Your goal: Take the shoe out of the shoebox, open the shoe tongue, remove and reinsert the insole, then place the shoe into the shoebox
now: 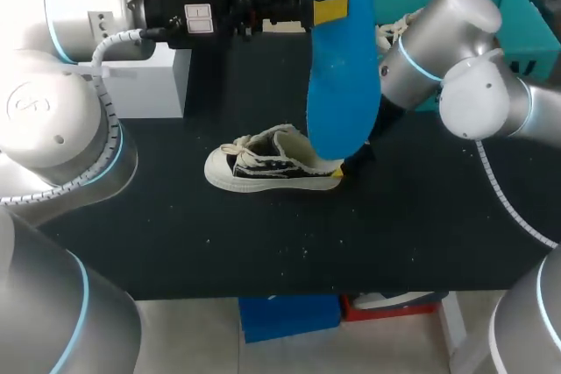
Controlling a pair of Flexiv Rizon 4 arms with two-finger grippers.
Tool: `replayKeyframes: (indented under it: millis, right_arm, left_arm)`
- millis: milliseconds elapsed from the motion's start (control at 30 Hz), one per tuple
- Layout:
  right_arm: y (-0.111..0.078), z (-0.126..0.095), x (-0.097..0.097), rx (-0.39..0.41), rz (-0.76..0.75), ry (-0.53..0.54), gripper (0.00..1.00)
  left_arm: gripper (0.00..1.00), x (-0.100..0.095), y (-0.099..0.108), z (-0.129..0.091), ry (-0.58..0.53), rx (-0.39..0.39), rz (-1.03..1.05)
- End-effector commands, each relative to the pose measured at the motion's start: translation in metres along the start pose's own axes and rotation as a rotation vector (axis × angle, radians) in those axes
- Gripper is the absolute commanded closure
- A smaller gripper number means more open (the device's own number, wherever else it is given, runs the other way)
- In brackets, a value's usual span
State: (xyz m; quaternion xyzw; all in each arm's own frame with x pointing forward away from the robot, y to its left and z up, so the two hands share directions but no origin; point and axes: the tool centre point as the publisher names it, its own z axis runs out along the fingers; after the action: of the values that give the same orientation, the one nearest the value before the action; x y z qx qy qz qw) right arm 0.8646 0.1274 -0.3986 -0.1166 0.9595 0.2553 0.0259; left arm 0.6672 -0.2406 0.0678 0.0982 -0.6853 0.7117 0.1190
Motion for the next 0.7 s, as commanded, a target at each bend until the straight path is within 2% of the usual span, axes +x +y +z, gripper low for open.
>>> replayKeyframes:
  millis: [33,133,367,500,700]
  right_arm:
    - [-0.006,0.009,0.005,-0.067,0.013,-0.008,0.00]
    - [-0.010,0.013,0.009,-0.138,0.032,-0.049,0.00]
    - [-0.015,0.022,0.016,-0.211,0.034,-0.077,0.00]
    - [-0.017,0.025,0.018,-0.282,0.034,-0.121,0.00]
    - [-0.017,0.024,0.018,-0.290,0.026,-0.125,0.00]
  left_arm:
    - [1.00,0.000,0.001,0.001,0.000,0.003,0.002]
    - [1.00,0.000,0.001,0.001,0.000,0.003,0.002]
    - [1.00,0.000,0.001,0.001,0.000,0.003,0.002]
    - [1.00,0.000,0.001,0.001,0.000,0.003,0.002]
    - [1.00,0.000,0.001,0.001,0.000,0.003,0.002]
